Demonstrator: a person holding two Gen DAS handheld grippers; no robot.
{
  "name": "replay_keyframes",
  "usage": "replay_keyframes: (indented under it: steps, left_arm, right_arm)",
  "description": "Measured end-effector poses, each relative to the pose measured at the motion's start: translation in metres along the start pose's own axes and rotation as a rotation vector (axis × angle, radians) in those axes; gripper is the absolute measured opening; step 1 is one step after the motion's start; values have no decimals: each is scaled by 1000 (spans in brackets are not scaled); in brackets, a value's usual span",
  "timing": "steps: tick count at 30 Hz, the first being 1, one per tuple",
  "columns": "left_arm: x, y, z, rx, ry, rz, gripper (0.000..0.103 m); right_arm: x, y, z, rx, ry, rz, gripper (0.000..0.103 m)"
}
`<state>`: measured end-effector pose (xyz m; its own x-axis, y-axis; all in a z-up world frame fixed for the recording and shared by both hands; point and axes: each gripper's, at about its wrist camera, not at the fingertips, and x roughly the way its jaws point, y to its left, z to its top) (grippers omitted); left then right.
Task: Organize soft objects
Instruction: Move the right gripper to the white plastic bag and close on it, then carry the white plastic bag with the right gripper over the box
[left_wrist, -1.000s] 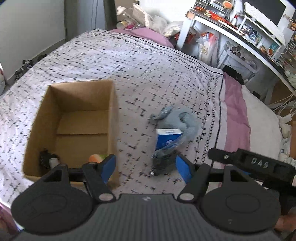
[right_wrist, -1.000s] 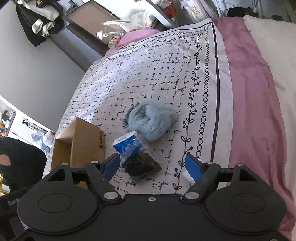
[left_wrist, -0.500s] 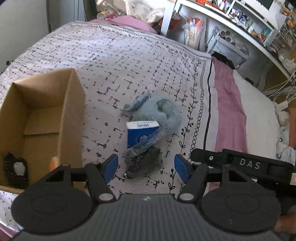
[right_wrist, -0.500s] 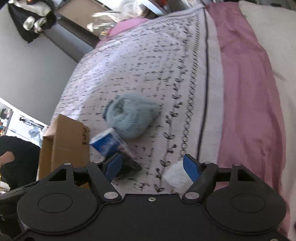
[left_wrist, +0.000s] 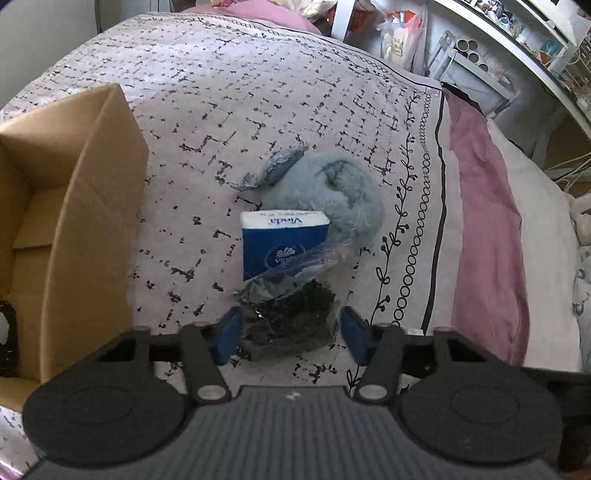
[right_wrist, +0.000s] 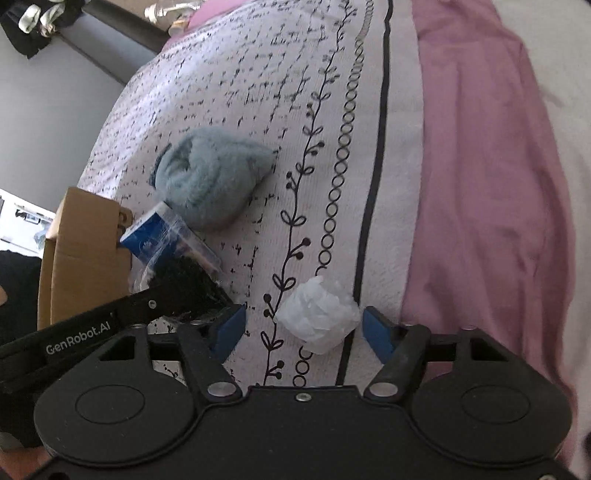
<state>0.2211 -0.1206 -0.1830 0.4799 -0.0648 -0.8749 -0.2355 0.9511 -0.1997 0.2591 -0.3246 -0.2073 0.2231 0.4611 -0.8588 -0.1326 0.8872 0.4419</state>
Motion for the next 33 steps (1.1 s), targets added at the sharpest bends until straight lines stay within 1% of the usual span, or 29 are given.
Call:
replay_keyframes:
  steps: [1,3,4,5,6,10,14,20,26,33]
  left_arm:
    - [0,0,-1,3,-3,3,42]
    - [-1,2,-2,1,-7,8,33]
    - [-1,3,-3,-9,-7,2,30]
    - [-1,4,-3,-17,-7,-3,29]
    - [-2,6,-4,-22,-10,-8,27]
    - [-7,9,-5,-39,-22,-26,21]
    - [-14,13,-6,-55,-35,-49,20]
    - [-37,14,-8,-46,-74,-88,20]
    - [-65,23,-9,-40,-125,-116,20]
    - [-96,52,-8,-68,-169,-140,20]
  right_arm:
    - [3,1,0,0,9,-2,49]
    - [8,0,2,8,22,-9,43]
    - [8,-1,3,15,16,-10,40]
    - [7,-1,3,14,7,-10,39]
    - [6,0,3,6,1,-11,30]
    - [3,3,3,-19,-8,-18,29]
    - [-1,9,2,-31,-22,-28,28]
    - [-20,25,-3,-45,-66,-34,28]
    - [-42,53,-6,-62,-115,-37,28]
    - [-61,94,-6,-98,-171,-24,28]
